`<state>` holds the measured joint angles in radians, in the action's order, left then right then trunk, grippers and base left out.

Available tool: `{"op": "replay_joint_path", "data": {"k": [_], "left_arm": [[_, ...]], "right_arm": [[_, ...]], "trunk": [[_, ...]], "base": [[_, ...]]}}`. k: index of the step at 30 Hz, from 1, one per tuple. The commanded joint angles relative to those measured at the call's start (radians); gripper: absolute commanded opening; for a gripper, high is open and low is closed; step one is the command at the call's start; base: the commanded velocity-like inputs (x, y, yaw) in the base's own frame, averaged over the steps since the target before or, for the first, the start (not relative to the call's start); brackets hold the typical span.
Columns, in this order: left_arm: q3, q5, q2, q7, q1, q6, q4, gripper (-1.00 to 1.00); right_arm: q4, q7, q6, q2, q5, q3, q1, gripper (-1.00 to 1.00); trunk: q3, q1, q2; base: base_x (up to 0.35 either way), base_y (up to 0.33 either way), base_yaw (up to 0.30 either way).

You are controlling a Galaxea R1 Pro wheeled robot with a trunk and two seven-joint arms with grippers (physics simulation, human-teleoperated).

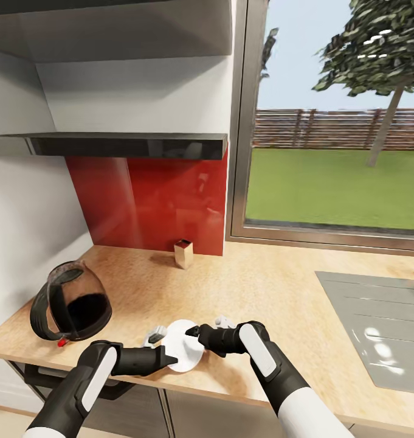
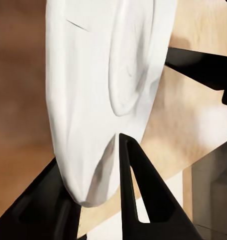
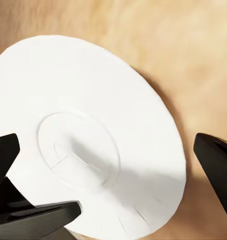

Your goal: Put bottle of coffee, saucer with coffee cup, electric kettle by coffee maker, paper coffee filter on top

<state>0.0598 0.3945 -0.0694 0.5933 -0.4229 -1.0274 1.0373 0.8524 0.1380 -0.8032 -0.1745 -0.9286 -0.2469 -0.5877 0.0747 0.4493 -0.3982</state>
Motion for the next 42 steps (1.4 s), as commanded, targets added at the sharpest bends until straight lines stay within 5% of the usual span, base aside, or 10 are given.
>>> {"op": "replay_joint_path", "data": {"k": [1, 12, 19, 23, 26, 30, 38, 39, 42], "left_arm": [[0.001, -0.047, -0.001, 0.005, -0.001, 0.009, 0.000, -1.00], [-0.001, -0.045, -0.009, 0.005, -0.004, 0.008, 0.001, -1.00], [-0.107, -0.045, -0.037, 0.006, -0.015, 0.007, 0.001, -1.00], [-0.122, -0.043, -0.111, 0.012, -0.039, 0.006, 0.001, -1.00], [-0.122, -0.017, -0.130, 0.014, -0.055, 0.006, 0.001, -1.00], [-0.119, 0.017, -0.133, 0.014, -0.056, 0.005, 0.002, -1.00], [-0.113, 0.096, -0.132, 0.014, -0.054, 0.006, 0.017, -1.00], [-0.113, 0.098, -0.116, 0.013, -0.056, 0.009, 0.018, -1.00], [-0.113, 0.100, -0.113, 0.013, -0.056, 0.011, 0.018, -1.00]], "right_arm": [[0.001, 0.012, -0.004, 0.000, 0.000, -0.001, -0.001, 1.00], [0.021, 0.012, -0.004, 0.000, -0.001, 0.001, 0.000, 1.00], [0.081, 0.014, -0.004, 0.000, -0.001, 0.019, -0.001, 1.00], [0.141, 0.016, -0.003, 0.000, 0.001, 0.098, -0.001, 1.00], [0.245, 0.012, -0.002, 0.000, 0.004, 0.174, -0.001, 1.00], [0.316, 0.008, 0.000, 0.046, 0.016, 0.185, -0.001, 1.00], [0.517, 0.010, -0.001, 0.070, 0.107, 0.178, -0.001, 1.00], [0.575, 0.011, -0.001, 0.109, 0.109, 0.180, -0.001, 1.00], [0.580, 0.011, -0.001, 0.134, 0.108, 0.181, -0.001, 1.00]], "trunk": [[0.003, 0.001, -0.002], [0.003, 0.001, -0.002], [0.003, 0.001, -0.002], [0.003, 0.001, -0.002], [0.003, 0.001, -0.002], [0.003, 0.001, -0.002], [0.003, 0.001, -0.002], [0.003, 0.001, -0.002], [0.003, 0.001, -0.002]], "base": [[0.000, 0.000, 0.000], [0.000, 0.000, 0.000], [0.000, 0.000, 0.000], [0.000, 0.000, 0.000], [0.000, 0.000, 0.000], [0.000, 0.000, 0.000], [0.000, 0.000, 0.000], [-0.195, 0.000, 0.000], [-0.277, 0.000, 0.000]]}}
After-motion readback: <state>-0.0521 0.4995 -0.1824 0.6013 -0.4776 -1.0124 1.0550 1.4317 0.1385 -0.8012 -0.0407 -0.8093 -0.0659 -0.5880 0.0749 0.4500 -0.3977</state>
